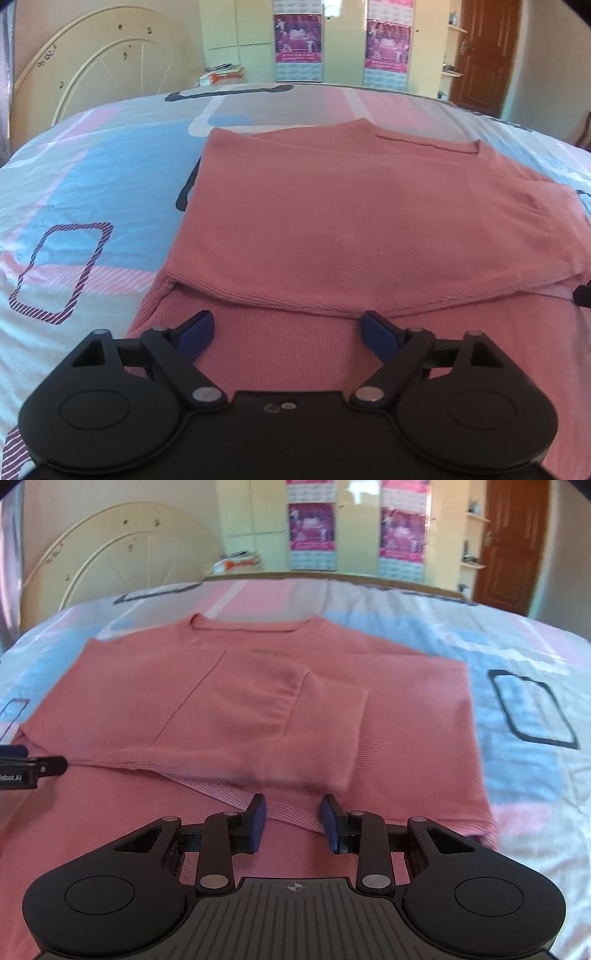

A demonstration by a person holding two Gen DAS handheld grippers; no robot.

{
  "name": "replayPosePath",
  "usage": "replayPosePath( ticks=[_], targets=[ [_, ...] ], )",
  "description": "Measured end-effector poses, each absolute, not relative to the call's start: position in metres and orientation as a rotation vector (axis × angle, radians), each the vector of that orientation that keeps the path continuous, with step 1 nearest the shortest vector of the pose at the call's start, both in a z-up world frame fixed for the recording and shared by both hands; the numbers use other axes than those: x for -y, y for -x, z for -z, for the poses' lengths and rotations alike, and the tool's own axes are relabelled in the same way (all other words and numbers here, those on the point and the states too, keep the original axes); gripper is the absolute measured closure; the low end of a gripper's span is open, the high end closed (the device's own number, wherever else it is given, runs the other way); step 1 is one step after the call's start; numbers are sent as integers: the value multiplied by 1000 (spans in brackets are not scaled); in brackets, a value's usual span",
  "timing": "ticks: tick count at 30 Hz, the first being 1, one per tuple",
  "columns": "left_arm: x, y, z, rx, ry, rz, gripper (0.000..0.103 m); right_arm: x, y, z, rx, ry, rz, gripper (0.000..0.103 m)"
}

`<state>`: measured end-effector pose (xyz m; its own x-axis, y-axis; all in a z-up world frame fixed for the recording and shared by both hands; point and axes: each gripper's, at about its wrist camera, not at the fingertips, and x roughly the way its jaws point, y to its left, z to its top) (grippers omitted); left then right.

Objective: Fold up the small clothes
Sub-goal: 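Release the fabric and lift both grippers above the folded sweatshirt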

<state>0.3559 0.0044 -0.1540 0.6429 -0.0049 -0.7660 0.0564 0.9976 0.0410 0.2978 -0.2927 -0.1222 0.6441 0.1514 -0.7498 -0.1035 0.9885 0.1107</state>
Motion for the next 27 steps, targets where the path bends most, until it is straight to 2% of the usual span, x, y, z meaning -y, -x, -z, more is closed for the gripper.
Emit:
replayPosePath(
  ticks=[8, 16, 20, 27],
  targets=[
    [7, -332, 145, -860, -62, 172, 19, 248, -260, 93, -814, -52, -127, 71],
    [20, -322, 142, -854, -65, 253, 19, 201, -239, 95, -833, -24, -123, 70],
    [22, -319, 150, -857, -116, 259, 19, 184, -239, 104, -850, 7, -119, 64],
    [-15, -302, 159, -867, -163, 223, 17, 221, -224, 122, -896, -7, 29, 63]
  ],
)
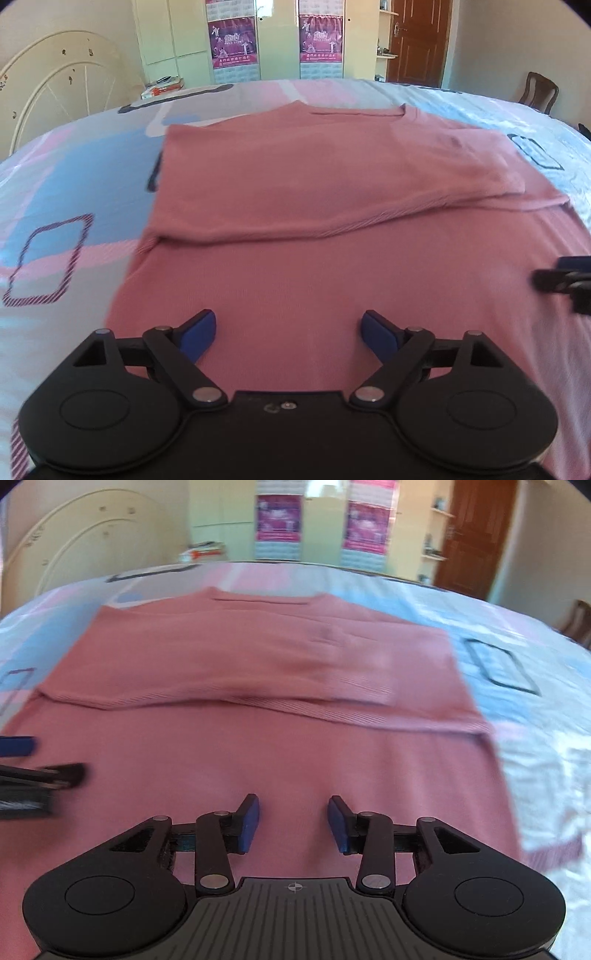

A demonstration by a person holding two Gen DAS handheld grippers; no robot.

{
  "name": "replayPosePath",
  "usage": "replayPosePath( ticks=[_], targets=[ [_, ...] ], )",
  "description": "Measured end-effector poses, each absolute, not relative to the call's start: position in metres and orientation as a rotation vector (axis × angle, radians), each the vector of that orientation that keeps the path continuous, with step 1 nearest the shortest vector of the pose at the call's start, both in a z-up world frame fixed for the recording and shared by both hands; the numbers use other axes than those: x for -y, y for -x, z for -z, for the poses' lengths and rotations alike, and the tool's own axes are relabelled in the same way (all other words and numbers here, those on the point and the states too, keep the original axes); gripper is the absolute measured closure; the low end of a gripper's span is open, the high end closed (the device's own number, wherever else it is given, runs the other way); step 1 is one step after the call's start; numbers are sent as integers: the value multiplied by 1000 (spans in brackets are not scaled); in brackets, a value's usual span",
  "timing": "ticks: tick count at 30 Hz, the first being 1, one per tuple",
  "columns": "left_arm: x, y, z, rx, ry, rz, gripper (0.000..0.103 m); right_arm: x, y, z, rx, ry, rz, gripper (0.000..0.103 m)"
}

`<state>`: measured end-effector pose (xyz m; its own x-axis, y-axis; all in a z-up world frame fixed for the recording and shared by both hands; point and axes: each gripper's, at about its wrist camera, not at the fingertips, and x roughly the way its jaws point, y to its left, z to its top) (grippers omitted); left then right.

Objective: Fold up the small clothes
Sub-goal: 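Release the fabric and lift both grippers above the folded sweatshirt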

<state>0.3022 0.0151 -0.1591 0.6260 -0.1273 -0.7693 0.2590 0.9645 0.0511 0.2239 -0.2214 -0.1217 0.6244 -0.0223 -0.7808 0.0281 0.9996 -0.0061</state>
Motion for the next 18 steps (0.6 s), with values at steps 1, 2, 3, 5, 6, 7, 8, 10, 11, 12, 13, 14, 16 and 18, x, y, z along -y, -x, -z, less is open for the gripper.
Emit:
replayPosePath(
  ticks=[1, 2, 3, 5, 6, 7, 8, 10, 11, 12, 13, 14, 16, 18],
  targets=[
    [-19, -301, 159, -870, -164, 218, 17, 229, -218, 122, -900, -7, 50, 62],
    [-22, -299, 158, -872, -164, 216, 17, 235, -213, 123, -904, -12, 67, 62],
    [-25, -297, 157, -874, -165, 213, 17, 241, -208, 124, -907, -20, 80, 61],
    [-28, -292, 154, -878, -166, 206, 19, 248, -197, 123, -912, -28, 102, 60],
    [-28, -289, 151, -879, -164, 204, 19, 248, -191, 120, -912, -31, 105, 60],
    [-29, -285, 149, -879, -161, 206, 20, 247, -186, 117, -908, -40, 97, 60],
    [-29, -281, 146, -877, -156, 216, 20, 245, -181, 112, -897, -50, 86, 60],
    [-28, -269, 141, -870, -151, 242, 19, 235, -169, 104, -872, -63, 44, 60],
    [-26, -263, 139, -868, -154, 263, 19, 228, -162, 100, -860, -65, 17, 60],
    [-24, -256, 138, -866, -159, 278, 19, 219, -157, 98, -856, -60, -8, 60],
    [-22, -249, 137, -866, -160, 290, 19, 210, -152, 97, -856, -47, -37, 60],
    [-21, -242, 137, -867, -159, 306, 19, 202, -146, 96, -854, -37, -60, 60],
    [-17, -231, 139, -874, -164, 323, 19, 189, -138, 97, -855, -30, -101, 60],
    [-14, -223, 145, -886, -182, 332, 19, 180, -134, 100, -870, -21, -129, 60]
  ],
)
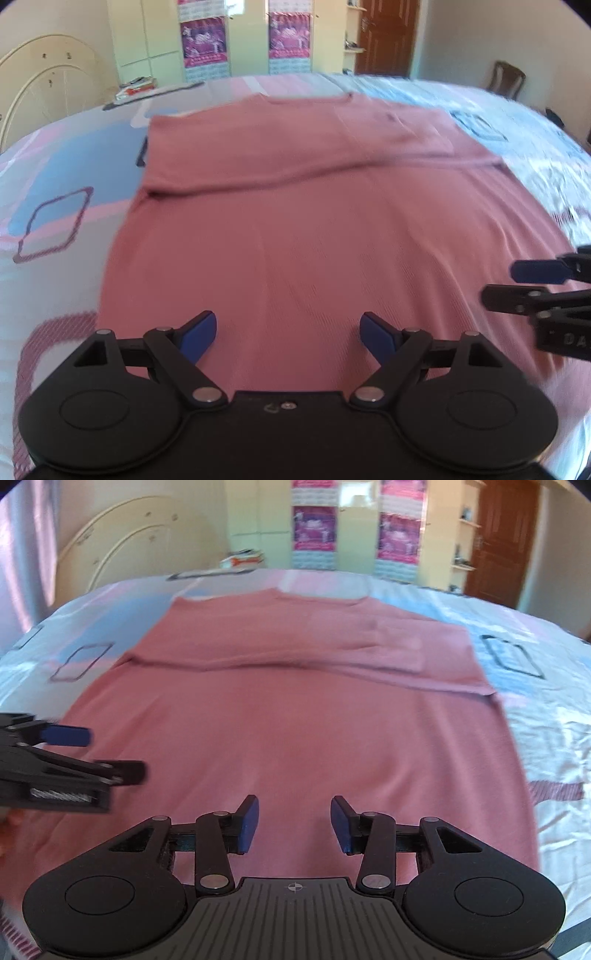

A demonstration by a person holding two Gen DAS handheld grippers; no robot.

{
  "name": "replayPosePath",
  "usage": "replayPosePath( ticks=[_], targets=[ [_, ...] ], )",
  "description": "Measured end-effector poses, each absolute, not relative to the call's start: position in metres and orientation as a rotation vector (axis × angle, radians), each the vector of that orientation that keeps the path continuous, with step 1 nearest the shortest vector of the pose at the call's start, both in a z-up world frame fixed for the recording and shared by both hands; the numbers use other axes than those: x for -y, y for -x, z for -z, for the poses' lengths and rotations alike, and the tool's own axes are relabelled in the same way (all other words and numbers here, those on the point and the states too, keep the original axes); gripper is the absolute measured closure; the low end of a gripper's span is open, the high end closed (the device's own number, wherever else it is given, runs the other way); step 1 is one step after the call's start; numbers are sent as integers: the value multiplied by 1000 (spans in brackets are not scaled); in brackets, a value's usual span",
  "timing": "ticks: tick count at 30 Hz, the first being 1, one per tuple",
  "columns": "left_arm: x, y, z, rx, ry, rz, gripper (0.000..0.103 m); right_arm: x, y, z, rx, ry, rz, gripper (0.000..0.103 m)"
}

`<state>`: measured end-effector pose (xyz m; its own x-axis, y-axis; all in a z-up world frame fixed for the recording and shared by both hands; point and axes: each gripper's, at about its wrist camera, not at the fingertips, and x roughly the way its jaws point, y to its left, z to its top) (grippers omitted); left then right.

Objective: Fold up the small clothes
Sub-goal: 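Release the fabric and lift both grippers above the folded sweatshirt, then move both grippers down to the sweatshirt hem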

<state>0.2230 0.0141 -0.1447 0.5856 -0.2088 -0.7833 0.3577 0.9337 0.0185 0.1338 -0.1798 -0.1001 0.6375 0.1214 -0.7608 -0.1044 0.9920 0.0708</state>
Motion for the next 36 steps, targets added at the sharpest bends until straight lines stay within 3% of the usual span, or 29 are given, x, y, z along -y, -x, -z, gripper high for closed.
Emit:
replayPosePath(
  ticks=[8, 23, 36],
  targets=[
    [-26, -199, 154, -890, -207, 303, 17, 205, -111, 117, -916, -1, -53, 59],
    [-53, -171, 145, -916, -165, 269, 17, 247, -52, 105, -910, -38, 66, 46],
    [-121, -139, 141, -965, -73, 157, 21, 280, -15, 103, -947, -62, 198, 41]
  ],
)
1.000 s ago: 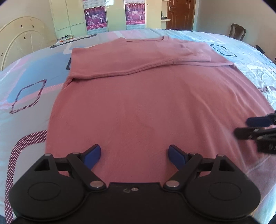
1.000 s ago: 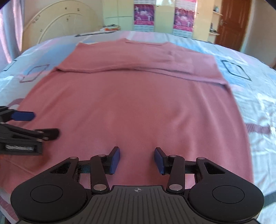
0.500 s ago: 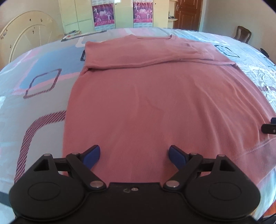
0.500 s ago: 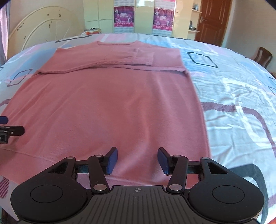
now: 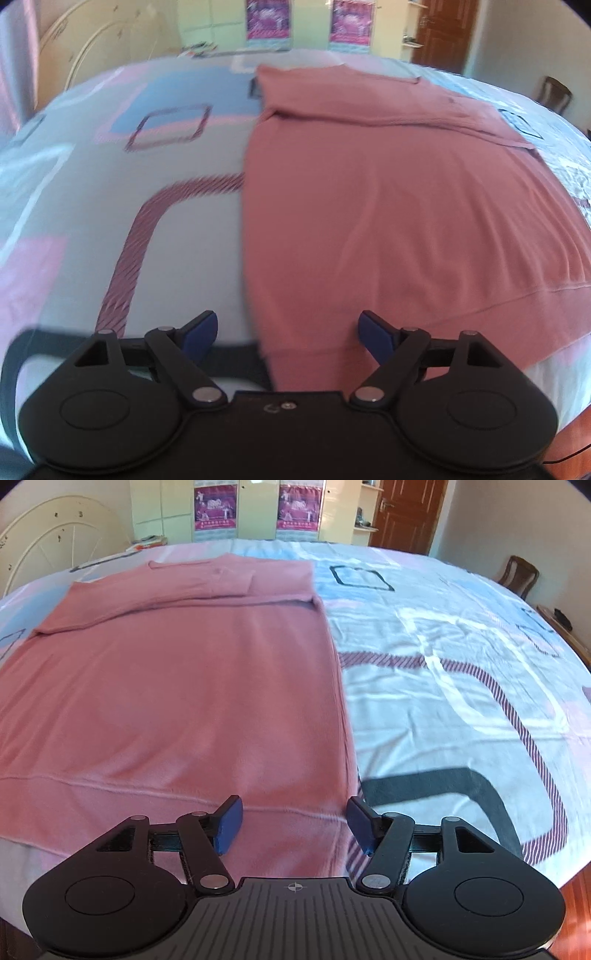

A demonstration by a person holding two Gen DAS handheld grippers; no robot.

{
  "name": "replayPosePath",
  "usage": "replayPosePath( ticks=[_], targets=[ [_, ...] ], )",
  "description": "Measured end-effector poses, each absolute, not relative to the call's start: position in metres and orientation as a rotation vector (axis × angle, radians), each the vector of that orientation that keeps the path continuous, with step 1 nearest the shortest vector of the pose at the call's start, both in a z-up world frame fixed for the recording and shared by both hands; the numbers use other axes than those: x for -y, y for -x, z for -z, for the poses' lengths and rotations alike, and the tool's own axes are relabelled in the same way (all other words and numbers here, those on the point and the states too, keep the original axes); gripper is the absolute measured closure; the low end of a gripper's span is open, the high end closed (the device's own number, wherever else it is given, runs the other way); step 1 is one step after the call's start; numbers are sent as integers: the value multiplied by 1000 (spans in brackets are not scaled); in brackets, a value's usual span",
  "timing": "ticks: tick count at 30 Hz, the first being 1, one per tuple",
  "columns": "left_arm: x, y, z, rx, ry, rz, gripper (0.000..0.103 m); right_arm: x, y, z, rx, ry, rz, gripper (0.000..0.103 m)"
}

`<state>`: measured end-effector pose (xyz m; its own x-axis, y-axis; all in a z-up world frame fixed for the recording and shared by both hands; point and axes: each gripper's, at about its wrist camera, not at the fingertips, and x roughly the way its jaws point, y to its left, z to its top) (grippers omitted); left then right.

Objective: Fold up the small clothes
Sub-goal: 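Move both grippers down to the sweatshirt hem, then grasp the hem with both grippers and fold it up onto the collar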

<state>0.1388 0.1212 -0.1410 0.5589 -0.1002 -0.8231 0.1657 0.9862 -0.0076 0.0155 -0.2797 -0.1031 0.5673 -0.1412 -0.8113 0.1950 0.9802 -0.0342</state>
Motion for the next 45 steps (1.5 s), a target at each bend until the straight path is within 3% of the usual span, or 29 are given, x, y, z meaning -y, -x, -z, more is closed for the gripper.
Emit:
replayPosePath(
  ticks=[5, 8, 11, 13, 15, 16, 18, 19, 27, 34, 39, 45],
  targets=[
    [-130, -130, 146, -991, -12, 176, 23, 283, -11, 107, -953, -74, 223, 39],
    [-131, -129, 146, -1001, 30, 198, 29, 289, -10, 111, -955, -97, 247, 32],
    [-131, -128, 145, -1000, 56, 236, 54, 296, -8, 114, -973, -180, 250, 34],
    [-133, -132, 143, -1013, 88, 266, 87, 299, -5, 112, -979, -244, 241, 48],
    [-133, -138, 142, -1041, 119, 308, 97, 300, -5, 109, -984, -287, 234, 62],
    [-131, -139, 141, -1032, 114, 319, 98, 299, -6, 107, -988, -289, 229, 66],
    [-128, -141, 134, -1003, 111, 358, 98, 298, -8, 104, -994, -312, 209, 89],
    [-127, -143, 130, -994, 127, 370, 98, 298, -9, 102, -998, -325, 192, 91],
    [-115, -195, 82, -828, 208, 394, 99, 311, -43, 56, -883, -410, 126, 93],
    [-102, -288, 56, -688, 272, 306, 99, 347, -145, 23, -753, -464, 93, 93],
    [-79, -376, 52, -658, 272, 248, 99, 378, -247, 27, -742, -542, 85, 93],
    [-61, -457, 87, -743, 233, 158, 98, 408, -346, 70, -855, -685, 101, 92]
  ],
)
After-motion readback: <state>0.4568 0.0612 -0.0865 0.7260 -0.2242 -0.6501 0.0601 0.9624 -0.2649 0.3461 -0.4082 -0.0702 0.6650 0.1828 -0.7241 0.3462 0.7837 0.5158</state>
